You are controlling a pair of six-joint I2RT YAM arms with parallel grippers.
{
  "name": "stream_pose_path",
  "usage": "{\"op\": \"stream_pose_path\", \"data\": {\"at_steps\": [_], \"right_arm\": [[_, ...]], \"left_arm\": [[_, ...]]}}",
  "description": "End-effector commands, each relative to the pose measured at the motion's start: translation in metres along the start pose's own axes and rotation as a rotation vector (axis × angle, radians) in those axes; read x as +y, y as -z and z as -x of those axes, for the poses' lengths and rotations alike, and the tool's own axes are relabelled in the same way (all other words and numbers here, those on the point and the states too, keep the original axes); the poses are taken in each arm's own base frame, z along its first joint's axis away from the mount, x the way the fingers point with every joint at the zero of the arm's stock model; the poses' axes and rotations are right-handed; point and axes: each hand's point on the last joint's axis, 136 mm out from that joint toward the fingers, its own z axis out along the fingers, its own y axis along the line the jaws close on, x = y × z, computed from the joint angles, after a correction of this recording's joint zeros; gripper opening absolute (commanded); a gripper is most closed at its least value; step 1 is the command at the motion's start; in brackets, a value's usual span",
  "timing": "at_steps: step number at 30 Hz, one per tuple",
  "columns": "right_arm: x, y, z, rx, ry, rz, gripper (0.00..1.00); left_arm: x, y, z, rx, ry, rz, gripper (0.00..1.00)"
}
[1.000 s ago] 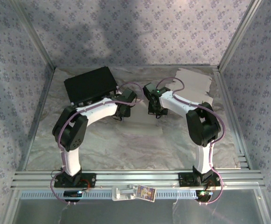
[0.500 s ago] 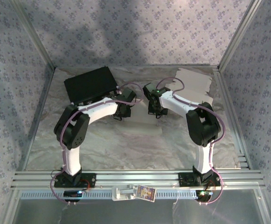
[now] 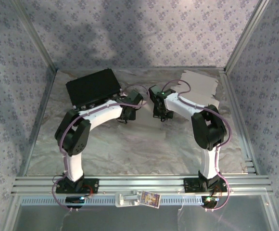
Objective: Fold the paper box
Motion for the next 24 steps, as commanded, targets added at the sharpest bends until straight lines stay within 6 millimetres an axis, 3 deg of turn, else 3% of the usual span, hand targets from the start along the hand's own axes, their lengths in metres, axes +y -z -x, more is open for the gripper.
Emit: {"op": "stream_pose_path", "data": {"at_steps": [1, 4, 7, 10, 13, 16, 19, 24], "right_arm": [[-0.029, -0.024, -0.022, 0.133, -0.046, -0.124, 0.00], [-0.034, -0.025, -0.029, 0.204, -0.109, -0.135, 0.00], [-0.048, -0.027, -0.043, 0.311, -0.237, -0.166, 0.00], [-0.058, -0.026, -0.065, 0.444, -0.418, -0.178, 0.00], [-0.057, -0.026, -0.081, 0.535, -0.581, -0.132, 0.00], [-0.050, -0.019, -0.099, 0.623, -0.718, -0.120, 0.00], [-0.043, -0.009, -0.113, 0.677, -0.783, -0.149, 0.00], [-0.037, -0.006, -0.134, 0.728, -0.860, -0.207, 0.00]], "left_arm": [[0.007, 0.049, 0.036, -0.070, 0.133, -0.104, 0.63], [0.025, 0.074, 0.058, -0.137, 0.200, -0.113, 0.63], [0.055, 0.092, 0.064, -0.153, 0.239, -0.054, 0.61], [0.079, 0.100, 0.056, -0.136, 0.283, -0.034, 0.54], [0.090, 0.095, 0.033, -0.080, 0.300, -0.051, 0.44], [0.086, 0.081, 0.000, 0.007, 0.316, -0.112, 0.36], [0.069, 0.067, -0.030, 0.091, 0.338, -0.199, 0.34], [0.019, 0.053, -0.046, 0.096, 0.268, -0.312, 0.33]]}}
